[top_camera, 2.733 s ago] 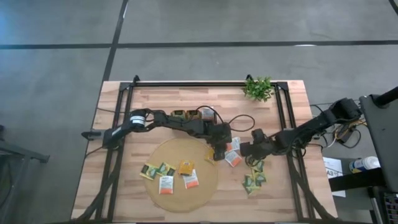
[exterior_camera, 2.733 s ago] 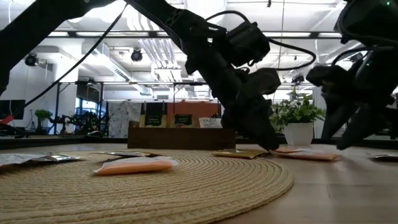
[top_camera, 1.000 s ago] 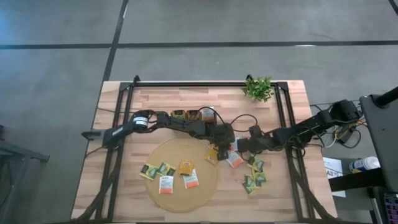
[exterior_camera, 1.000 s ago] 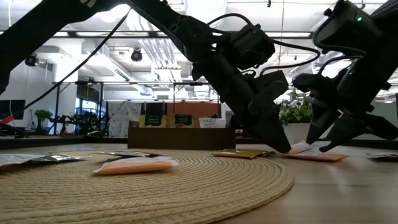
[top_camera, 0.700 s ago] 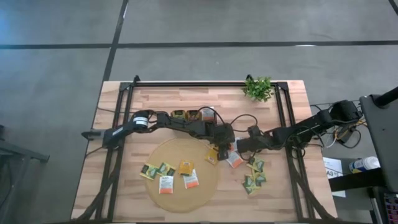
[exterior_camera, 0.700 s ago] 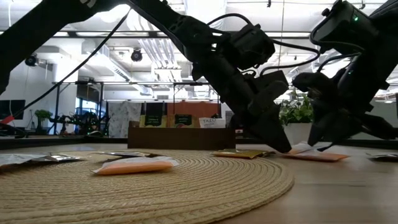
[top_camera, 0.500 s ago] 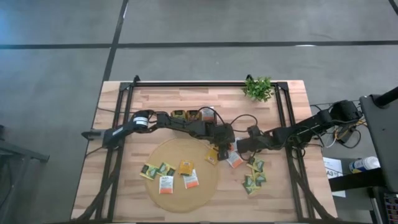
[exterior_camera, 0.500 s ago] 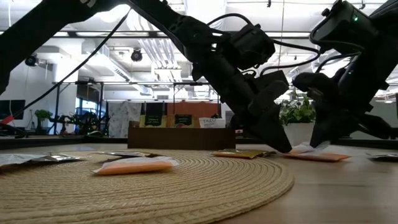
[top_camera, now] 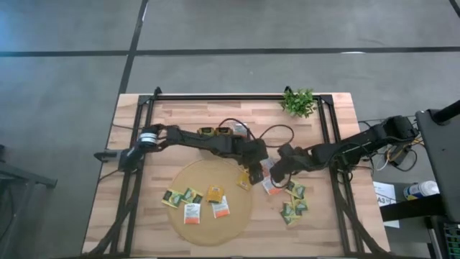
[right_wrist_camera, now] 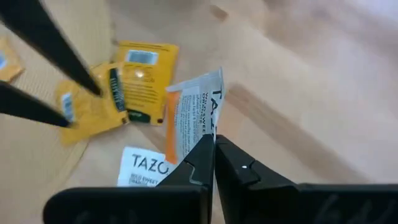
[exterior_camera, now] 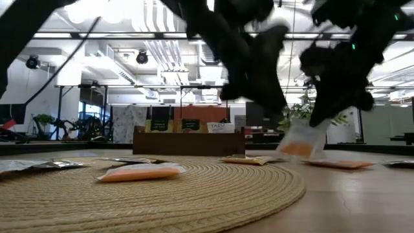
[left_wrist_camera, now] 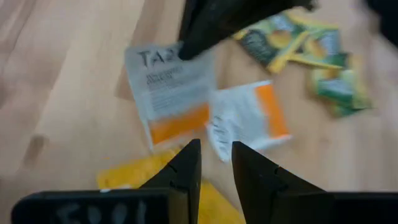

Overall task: Pick & Place Tea
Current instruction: Put the orange tea bag into the right section of the wooden organizer

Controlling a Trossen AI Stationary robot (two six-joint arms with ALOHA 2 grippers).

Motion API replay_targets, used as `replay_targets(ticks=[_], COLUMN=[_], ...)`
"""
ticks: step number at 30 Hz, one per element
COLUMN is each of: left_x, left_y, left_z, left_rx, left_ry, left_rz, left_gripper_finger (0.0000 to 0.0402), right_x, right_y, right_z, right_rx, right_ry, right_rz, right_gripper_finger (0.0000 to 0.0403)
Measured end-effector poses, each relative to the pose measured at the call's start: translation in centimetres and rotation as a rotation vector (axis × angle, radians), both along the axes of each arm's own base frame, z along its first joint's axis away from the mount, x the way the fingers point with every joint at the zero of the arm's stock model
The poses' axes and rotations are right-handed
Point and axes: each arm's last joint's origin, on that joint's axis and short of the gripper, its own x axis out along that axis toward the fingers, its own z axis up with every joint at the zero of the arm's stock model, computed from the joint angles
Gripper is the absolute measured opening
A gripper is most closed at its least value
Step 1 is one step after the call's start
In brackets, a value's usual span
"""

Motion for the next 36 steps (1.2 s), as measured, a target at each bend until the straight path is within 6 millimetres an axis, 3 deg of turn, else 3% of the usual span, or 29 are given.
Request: replay_targets(ticks=[6, 13, 19, 24, 31, 36], left_x=[-4.5, -9.9, -13.6, -16.4, -20.2, -22.8], left_y=[-4.0, -7.5, -8.6, -7.6, -4.9, -3.7], left_z=[7.4, 10.2, 9.5, 8.6, 7.4, 7.0], left_rx=[0.117, 0.092, -0.033, -0.093, -0.143, -0.133], left_ry=[-0.109, -0.2, -0.239, -0.291, -0.364, -0.397], left_rz=[0.111, 0.358, 0.516, 0.63, 0.7, 0.716], left_gripper_finger=[0.0085, 0.0085, 0.0085, 0.0085, 0.0085, 0.0085], right_x=[1.6, 2.8, 3.6, 4.6, 9.3, 11.8], right_y=[0.0, -2.2, -5.4, -8.0, -10.6, -11.3], right_z=[4.0, 7.0, 9.2, 10.8, 10.8, 12.0], right_rx=[-0.172, -0.333, -0.414, -0.466, -0.445, -0.48], right_ry=[0.048, 0.072, 0.062, 0.062, 0.188, 0.215], right_rz=[0.268, 0.426, 0.481, 0.511, 0.631, 0.696], right_gripper_finger=[0.0008, 0.0008, 0.0008, 0.0008, 0.0008, 0.0008])
